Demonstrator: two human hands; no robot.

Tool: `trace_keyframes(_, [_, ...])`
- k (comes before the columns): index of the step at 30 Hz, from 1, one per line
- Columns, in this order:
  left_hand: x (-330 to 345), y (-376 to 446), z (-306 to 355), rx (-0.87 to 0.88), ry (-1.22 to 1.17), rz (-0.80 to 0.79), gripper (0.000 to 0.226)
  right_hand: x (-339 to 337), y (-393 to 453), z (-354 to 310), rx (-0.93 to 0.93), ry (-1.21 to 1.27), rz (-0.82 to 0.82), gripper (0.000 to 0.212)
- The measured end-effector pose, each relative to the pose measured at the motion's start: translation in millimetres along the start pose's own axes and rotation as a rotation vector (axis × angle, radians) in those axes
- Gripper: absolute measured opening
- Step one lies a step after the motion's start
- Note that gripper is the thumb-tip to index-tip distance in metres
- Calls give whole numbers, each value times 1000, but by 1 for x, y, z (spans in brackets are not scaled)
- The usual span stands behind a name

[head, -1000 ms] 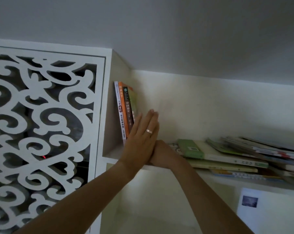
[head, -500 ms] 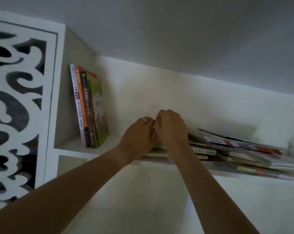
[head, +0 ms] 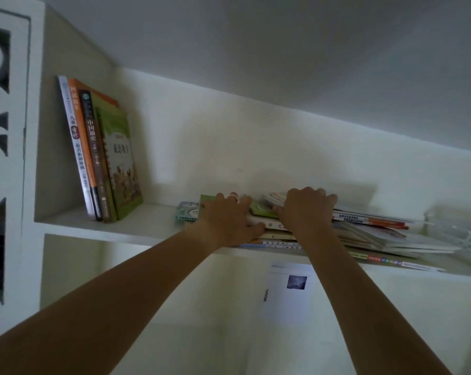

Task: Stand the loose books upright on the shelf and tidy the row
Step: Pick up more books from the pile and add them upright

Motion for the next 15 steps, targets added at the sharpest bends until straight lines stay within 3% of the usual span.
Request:
trace_keyframes(3, [0,-1,1,-51,46,60,83,-8,3,0,-137,59,23,34])
trace_keyframes(6, [-2,-1,0,-64,46,99,80,3,7,15,-233,188,-246,66])
trace_keyframes(8, [-1,-1,-1,-68,47,102,79,8,10,35,-200,262,-353,83])
trace_keyframes(11, [-1,-1,-1,-67,76,109,79,6,17,65,-133,226,-294,86])
trace_keyframes(15, [-1,-2,-4,-78,82,146,77,-5,16,70,-217,251,-224,79])
Point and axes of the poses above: each hand's wrist, its own y-axis towards the middle knuckle, its own x-axis out of the palm, z = x × y, the point moved 10 cm from there along y, towards the middle knuckle, and after that the axes turned 11 degrees about y, right-handed, at the moved point
